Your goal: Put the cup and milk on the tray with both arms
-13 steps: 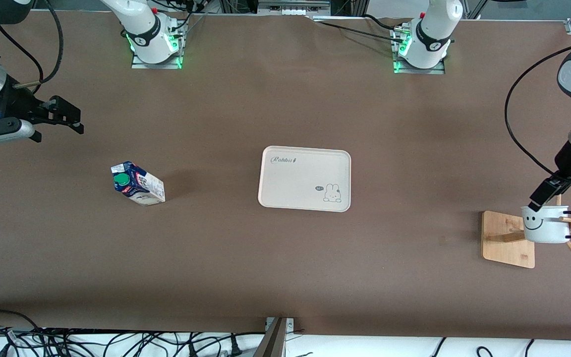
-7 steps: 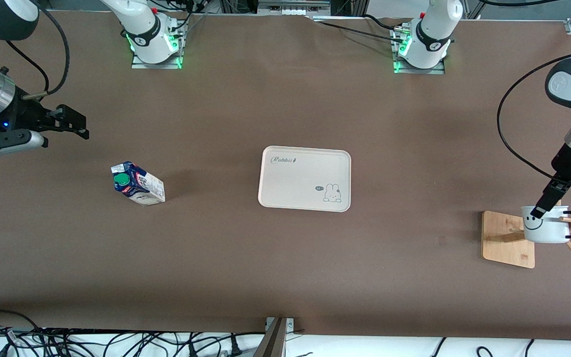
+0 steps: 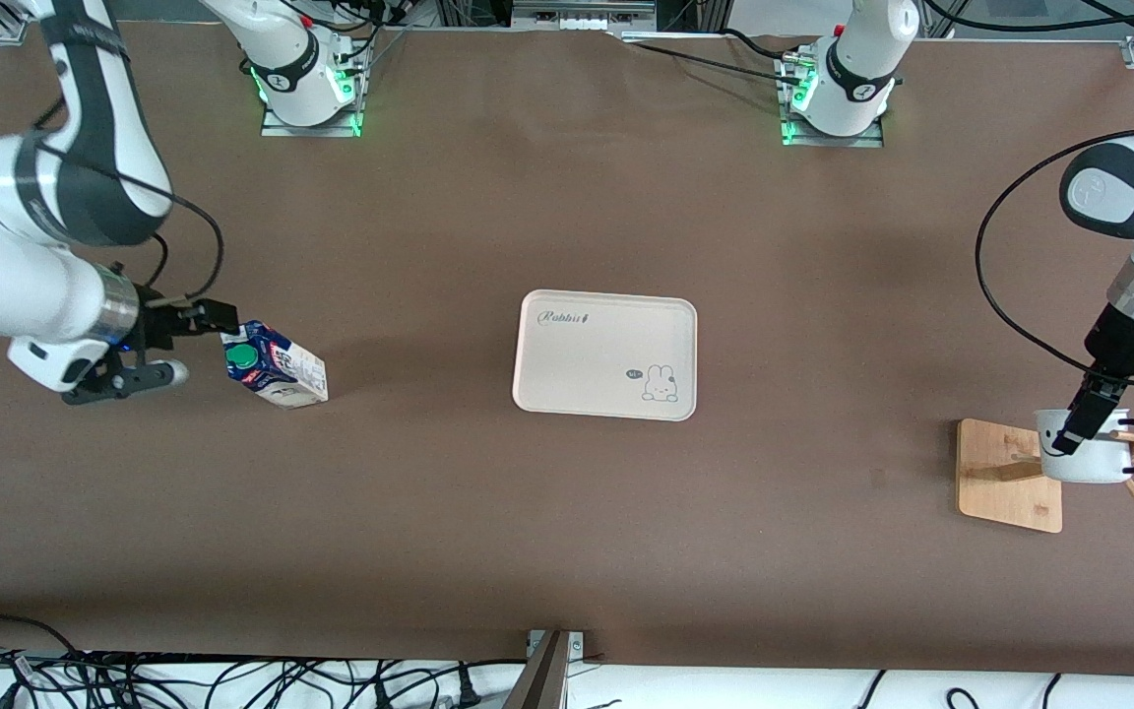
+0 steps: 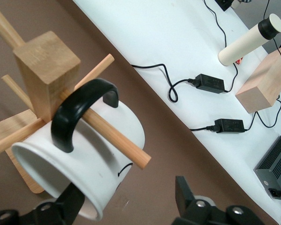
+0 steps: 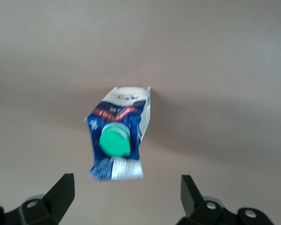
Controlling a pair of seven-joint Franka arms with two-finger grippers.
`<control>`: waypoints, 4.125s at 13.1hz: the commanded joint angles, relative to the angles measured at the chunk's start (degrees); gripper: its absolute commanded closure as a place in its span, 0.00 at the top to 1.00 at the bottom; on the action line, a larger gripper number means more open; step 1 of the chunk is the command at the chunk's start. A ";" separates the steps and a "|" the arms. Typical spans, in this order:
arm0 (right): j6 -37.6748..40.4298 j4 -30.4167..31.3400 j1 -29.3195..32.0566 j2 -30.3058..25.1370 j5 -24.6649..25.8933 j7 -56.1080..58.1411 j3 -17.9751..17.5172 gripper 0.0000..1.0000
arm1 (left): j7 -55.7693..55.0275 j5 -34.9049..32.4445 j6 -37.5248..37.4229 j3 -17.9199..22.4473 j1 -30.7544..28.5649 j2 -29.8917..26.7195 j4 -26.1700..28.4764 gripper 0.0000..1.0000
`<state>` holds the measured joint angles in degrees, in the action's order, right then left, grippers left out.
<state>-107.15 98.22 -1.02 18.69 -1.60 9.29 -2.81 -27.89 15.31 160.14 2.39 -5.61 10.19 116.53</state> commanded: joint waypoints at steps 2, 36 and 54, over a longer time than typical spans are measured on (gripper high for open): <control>-4.47 4.08 0.14 0.65 -0.25 0.03 -0.44 1.00 | 1.97 1.74 0.97 -0.20 -0.19 0.80 -0.96 0.22; -2.89 1.01 -2.49 3.38 0.19 -0.41 -0.35 0.39 | -0.03 -9.51 -61.09 -22.61 11.93 14.76 -35.59 0.00; 5.72 -10.51 -17.00 5.40 -5.96 -19.48 -0.62 0.40 | -21.23 -12.32 -57.92 -20.41 26.44 34.10 -39.81 0.00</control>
<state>-102.40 89.52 -18.09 23.13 -6.84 -9.29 -3.53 -48.00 4.27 103.32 -17.95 20.67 42.58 78.86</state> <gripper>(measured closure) 0.604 0.925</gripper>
